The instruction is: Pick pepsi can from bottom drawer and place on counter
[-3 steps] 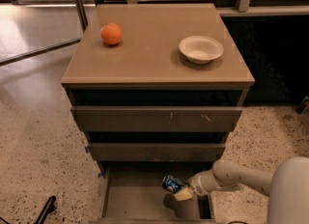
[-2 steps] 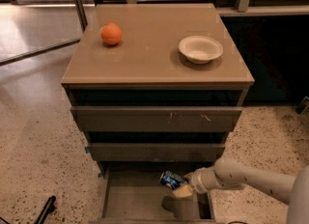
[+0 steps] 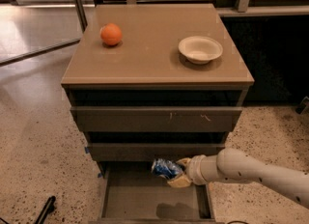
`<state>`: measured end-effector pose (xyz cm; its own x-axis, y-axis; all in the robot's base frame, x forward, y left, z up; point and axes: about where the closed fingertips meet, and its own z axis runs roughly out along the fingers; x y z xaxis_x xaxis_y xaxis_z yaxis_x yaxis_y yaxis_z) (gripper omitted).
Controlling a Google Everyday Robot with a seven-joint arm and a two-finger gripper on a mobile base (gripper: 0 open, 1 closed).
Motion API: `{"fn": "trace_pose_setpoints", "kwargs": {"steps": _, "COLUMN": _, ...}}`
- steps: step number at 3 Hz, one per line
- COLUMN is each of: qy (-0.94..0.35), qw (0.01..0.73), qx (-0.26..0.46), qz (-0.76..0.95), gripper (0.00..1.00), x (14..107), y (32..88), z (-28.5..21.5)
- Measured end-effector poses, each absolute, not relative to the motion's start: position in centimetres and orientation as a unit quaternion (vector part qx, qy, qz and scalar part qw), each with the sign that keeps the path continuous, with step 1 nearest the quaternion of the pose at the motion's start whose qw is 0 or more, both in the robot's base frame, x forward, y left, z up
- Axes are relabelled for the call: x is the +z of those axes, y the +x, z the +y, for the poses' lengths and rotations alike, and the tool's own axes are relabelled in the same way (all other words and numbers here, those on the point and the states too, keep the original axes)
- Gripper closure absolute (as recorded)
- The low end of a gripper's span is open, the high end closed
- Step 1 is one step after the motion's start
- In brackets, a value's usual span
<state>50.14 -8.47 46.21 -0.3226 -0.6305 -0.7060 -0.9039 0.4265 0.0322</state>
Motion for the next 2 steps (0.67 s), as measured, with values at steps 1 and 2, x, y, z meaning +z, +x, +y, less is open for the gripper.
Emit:
{"fn": "trace_pose_setpoints", "kwargs": {"steps": 1, "qy": -0.518, "qw": 0.347, "qx": 0.192, "qz": 0.758, "gripper": 1.0, "x": 51.8, "y": 50.1, "z": -6.8}}
{"fn": "trace_pose_setpoints", "kwargs": {"steps": 2, "qy": -0.537, "qw": 0.382, "qx": 0.167, "qz": 0.733, "gripper": 1.0, "x": 57.5, "y": 50.0, "z": -5.5}}
